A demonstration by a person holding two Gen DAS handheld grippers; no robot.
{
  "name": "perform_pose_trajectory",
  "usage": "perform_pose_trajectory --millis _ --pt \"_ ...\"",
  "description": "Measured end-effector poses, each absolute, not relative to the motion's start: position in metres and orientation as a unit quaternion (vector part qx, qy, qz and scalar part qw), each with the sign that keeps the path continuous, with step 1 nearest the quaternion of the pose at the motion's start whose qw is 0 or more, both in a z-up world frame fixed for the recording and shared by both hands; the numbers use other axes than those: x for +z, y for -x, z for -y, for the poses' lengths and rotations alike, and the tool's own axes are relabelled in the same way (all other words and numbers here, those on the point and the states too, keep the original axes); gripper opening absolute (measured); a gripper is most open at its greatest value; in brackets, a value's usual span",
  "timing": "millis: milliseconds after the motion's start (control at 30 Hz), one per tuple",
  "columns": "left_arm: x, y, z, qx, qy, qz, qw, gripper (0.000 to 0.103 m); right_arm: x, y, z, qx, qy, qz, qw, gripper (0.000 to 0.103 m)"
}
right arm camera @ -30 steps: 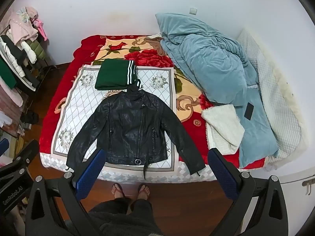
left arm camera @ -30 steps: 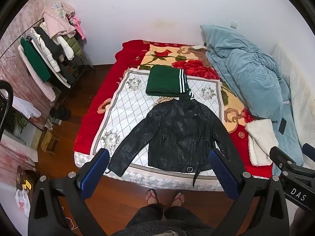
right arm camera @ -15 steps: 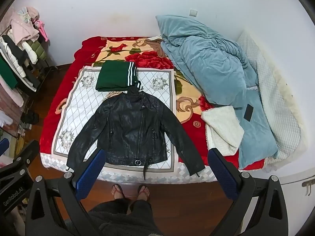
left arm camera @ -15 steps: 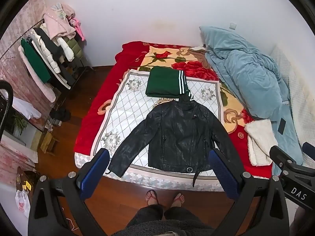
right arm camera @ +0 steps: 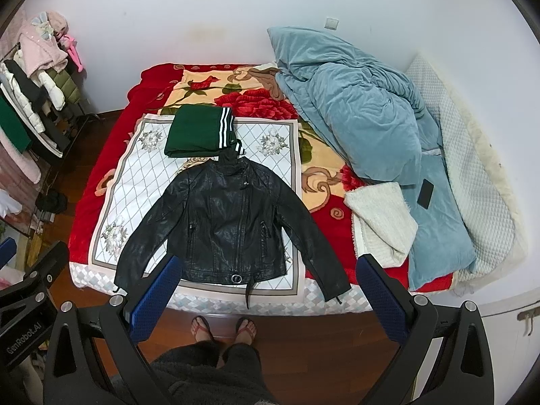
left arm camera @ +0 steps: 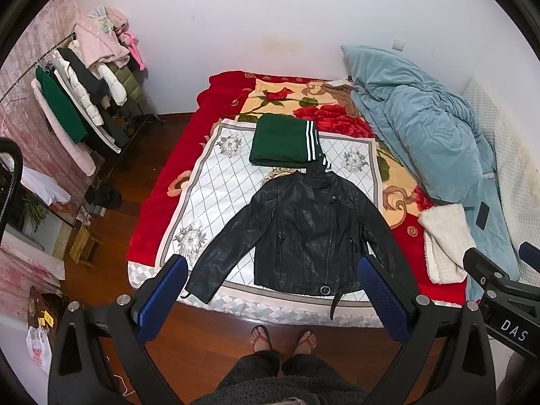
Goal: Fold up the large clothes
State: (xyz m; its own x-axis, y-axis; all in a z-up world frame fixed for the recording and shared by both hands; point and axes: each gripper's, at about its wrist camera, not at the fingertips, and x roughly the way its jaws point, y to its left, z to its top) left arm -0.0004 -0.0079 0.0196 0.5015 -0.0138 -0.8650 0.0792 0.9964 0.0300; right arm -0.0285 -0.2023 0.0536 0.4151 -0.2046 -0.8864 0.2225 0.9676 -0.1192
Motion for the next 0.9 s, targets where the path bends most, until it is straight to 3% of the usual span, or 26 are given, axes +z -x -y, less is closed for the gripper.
perform_pose_trajectory --millis 333,400,900 --pt "0.042 -0.001 0.021 -0.028 -0.032 -0.499 0.865 0.103 0.054 0.029 0.203 -0.126 -0.008 -0.524 0.842 0.103" --pt "0.019 0.001 0.008 -0.028 -0.032 -0.498 0.866 0.103 0.055 0.029 0.202 -0.128 -0.007 -0.524 0.842 0.103" --pt "0.026 0.0 0.008 -0.029 -0.032 -0.498 0.866 0.103 0.056 0.03 0.202 -0.127 -0.008 -0.523 0.843 0.103"
